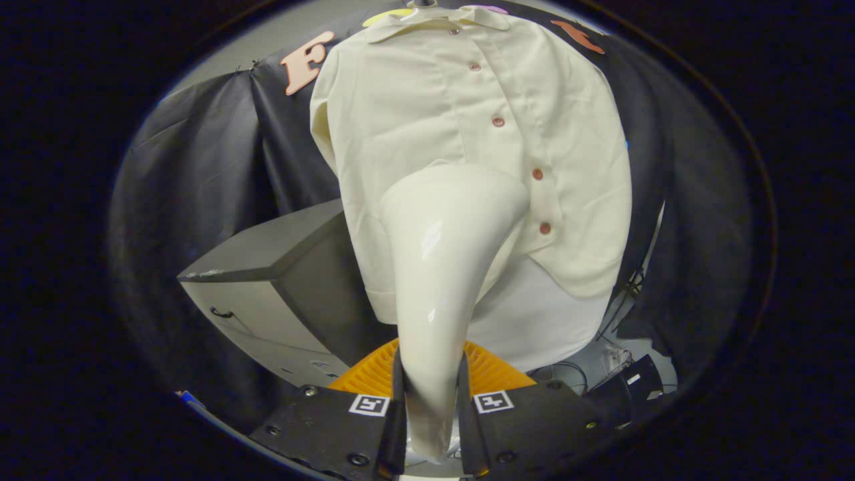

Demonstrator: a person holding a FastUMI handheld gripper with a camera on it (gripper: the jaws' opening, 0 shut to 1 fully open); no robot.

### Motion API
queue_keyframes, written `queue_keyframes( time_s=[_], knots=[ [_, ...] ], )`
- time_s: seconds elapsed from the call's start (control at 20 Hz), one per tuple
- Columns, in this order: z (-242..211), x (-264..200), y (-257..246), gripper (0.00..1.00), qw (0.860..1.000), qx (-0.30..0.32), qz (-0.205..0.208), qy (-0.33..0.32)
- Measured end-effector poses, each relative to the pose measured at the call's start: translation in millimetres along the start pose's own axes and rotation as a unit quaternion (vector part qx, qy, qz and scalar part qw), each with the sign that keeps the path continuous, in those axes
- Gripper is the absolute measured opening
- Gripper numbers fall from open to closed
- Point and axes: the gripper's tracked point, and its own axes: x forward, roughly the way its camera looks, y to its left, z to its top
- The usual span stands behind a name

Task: Iron the clothes twice with a garment steamer, once on the left side and once on the right side.

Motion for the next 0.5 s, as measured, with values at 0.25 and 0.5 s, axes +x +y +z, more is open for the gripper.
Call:
queue_keyframes(
  time_s=[0.25,0.5],
  knots=[
    [92.7,-27.1,-13.5,0.32,0.999,-0.024,-0.004,-0.038],
    [190.2,-47.7,-45.9,0.32,0.995,-0.036,-0.004,-0.089]
  ],
)
